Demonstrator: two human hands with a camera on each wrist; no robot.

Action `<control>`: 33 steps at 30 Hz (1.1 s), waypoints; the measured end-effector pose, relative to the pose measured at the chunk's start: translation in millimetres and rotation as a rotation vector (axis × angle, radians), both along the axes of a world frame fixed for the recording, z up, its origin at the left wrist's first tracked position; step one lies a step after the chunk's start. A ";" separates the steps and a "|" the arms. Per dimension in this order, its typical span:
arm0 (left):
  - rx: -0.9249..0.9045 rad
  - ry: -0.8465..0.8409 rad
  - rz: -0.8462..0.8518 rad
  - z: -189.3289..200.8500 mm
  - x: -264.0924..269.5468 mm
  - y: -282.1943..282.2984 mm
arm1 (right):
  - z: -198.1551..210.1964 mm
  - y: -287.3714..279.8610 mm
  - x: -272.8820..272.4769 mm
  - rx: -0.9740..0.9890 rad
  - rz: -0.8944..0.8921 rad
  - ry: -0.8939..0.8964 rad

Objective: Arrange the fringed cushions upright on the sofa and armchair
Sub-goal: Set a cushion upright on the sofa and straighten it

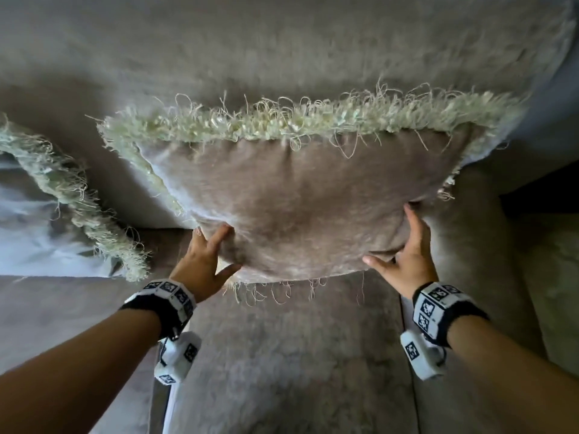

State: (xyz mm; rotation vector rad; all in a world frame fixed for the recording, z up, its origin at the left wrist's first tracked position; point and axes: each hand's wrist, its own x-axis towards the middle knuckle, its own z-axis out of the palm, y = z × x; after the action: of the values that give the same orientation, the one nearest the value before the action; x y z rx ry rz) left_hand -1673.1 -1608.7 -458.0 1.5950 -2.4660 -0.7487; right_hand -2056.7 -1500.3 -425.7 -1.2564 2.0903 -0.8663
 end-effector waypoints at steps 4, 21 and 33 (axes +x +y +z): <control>-0.151 0.081 0.052 11.7 -4.9 6.5 | -6.0 8.4 -0.6 0.011 -0.085 0.123; -0.026 0.179 0.077 -9.6 -27.8 -19.3 | -7.9 -33.7 7.2 0.310 -0.150 -0.043; -0.199 0.200 0.046 32.6 -4.7 -11.5 | 1.9 3.1 41.3 0.035 -0.148 -0.113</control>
State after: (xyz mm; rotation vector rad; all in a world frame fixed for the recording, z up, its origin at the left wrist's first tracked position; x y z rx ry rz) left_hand -1677.8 -1620.2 -425.5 1.4272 -2.2744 -0.6028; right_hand -2015.4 -1497.2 -423.8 -1.0205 2.1186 -0.9386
